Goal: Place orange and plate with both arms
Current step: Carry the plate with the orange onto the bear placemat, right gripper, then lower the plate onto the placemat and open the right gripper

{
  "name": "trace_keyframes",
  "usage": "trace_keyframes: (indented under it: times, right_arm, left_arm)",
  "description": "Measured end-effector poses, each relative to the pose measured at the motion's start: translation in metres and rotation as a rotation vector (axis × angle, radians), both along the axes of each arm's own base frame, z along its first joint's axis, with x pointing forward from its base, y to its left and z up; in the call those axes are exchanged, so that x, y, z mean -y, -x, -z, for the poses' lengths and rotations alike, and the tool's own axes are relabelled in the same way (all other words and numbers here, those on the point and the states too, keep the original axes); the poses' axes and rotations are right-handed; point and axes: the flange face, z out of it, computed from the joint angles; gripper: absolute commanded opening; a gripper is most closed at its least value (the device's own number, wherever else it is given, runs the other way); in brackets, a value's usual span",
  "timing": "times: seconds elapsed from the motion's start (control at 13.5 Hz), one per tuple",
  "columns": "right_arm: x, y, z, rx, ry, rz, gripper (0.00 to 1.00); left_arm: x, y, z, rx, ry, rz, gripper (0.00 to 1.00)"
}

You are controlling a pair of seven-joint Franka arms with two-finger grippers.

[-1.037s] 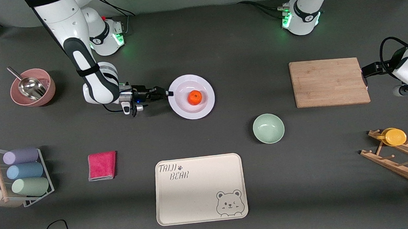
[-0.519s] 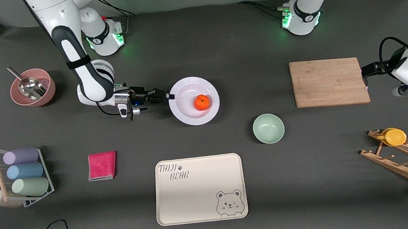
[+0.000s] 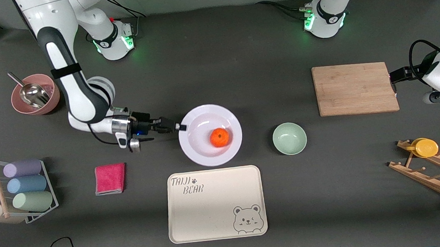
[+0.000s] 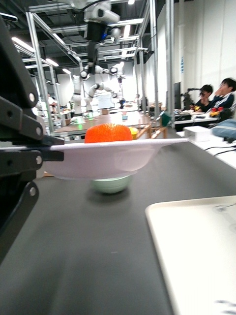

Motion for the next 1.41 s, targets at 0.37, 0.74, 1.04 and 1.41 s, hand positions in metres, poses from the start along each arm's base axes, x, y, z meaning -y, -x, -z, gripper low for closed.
trace_keyframes:
  times: [0.37,0.74,1.04,1.41]
  right_arm:
    - [-0.015,-0.099,-0.005,-0.018,-0.026,0.056,0.00]
    - [-0.006,-0.165,0.050,-0.025,0.017,0.062,0.00]
    - [-0.003,-0.185,0.103,-0.022,0.030,0.048,0.00]
    - [-0.010,-0.191,0.115,-0.008,0.035,0.034,0.00]
  left_arm:
    - [0.000,0.000,0.001,-0.001,0.000,0.000,1.00]
    - [0.000,0.000,0.002,-0.003,-0.001,0.001,1.00]
    - [0.000,0.000,0.002,-0.003,-0.001,0.001,1.00]
    - [0.000,0.000,0.002,-0.003,-0.001,0.001,1.00]
